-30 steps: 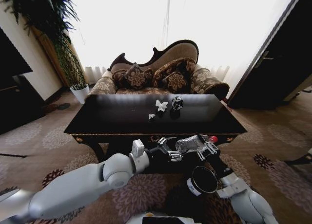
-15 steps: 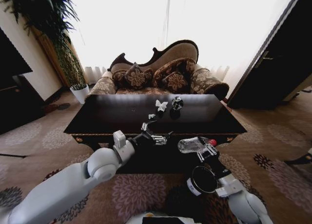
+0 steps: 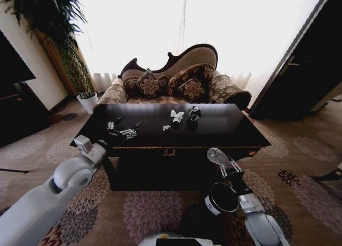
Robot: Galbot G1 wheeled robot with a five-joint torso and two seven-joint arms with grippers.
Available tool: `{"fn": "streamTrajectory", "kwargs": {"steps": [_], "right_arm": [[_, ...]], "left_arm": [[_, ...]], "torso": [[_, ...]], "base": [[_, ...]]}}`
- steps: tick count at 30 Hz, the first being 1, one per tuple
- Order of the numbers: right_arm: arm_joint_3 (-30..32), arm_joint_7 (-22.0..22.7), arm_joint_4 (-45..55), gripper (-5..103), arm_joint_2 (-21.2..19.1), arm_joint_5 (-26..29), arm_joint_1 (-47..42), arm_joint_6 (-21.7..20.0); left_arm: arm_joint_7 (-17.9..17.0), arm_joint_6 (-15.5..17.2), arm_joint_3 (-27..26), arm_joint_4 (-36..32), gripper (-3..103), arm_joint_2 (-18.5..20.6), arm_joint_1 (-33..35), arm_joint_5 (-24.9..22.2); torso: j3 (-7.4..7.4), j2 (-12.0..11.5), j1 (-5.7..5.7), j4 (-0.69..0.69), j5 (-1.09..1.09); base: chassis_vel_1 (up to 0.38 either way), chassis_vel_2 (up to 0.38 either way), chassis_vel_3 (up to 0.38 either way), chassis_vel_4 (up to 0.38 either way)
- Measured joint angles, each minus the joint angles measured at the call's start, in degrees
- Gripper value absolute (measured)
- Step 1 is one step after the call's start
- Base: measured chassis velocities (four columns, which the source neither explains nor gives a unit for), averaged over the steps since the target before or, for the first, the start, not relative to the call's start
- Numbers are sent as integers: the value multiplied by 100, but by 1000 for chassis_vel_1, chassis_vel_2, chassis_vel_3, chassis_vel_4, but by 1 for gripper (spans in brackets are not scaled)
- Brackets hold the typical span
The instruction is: Move to the front of the table and place the trash on the table into the trash bin.
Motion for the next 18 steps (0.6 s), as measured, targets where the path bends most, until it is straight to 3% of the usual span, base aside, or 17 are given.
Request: {"fn": "streamTrajectory", "kwargs": {"steps": [7, 18], "right_arm": [[-47, 70, -309, 25, 31, 1167, 104, -269], [-219, 131, -941, 25, 53, 2058, 372, -567]], "left_arm": [[89, -88, -1044, 306, 100, -328, 335, -5], [619, -612, -1658, 933, 100, -464, 1054, 406]], "torso": [[1, 0, 1, 0, 1], [1, 0, 0, 0, 1]], "base": [[0, 0, 0, 0], [0, 0, 0, 0]]}}
